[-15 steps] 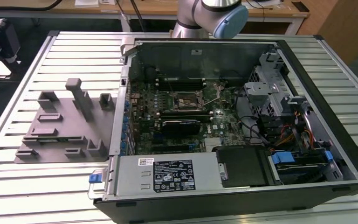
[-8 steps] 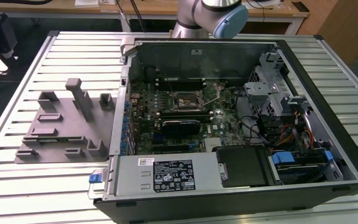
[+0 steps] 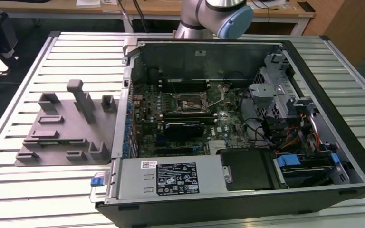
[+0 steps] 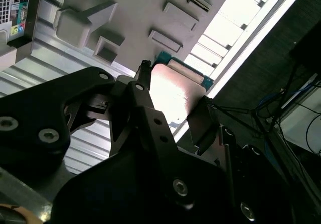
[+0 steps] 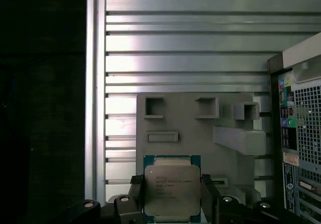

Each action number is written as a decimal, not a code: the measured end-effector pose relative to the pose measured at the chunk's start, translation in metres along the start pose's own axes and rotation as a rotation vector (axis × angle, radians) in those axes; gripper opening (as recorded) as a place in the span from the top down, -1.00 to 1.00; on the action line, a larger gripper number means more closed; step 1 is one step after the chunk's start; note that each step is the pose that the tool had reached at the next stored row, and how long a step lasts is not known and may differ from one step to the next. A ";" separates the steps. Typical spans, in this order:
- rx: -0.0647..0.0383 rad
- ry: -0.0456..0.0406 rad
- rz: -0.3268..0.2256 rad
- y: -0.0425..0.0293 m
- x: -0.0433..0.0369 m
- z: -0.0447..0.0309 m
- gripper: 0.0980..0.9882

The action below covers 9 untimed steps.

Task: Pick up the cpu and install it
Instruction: 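Pick up the cpu and move it towards the insertion slot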

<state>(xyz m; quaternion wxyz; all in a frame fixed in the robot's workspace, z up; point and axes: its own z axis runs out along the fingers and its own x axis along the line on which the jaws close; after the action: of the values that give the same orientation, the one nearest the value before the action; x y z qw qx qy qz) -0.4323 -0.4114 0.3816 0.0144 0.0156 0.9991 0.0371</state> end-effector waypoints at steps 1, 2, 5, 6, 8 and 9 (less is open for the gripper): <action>0.000 0.0000 0.000 0.0001 -0.0016 0.0001 0.00; 0.000 0.0000 0.000 0.0001 -0.0036 0.0001 0.00; 0.000 -0.0001 0.000 0.0004 -0.0107 0.0004 0.00; 0.000 -0.0001 0.000 0.0005 -0.0134 0.0005 0.00; 0.000 0.0000 0.000 0.0007 -0.0195 0.0006 0.00; 0.000 0.0000 0.000 0.0008 -0.0230 0.0007 0.00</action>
<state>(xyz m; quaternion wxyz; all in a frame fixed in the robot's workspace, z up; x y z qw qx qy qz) -0.4093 -0.4113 0.3816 0.0145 0.0157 0.9991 0.0371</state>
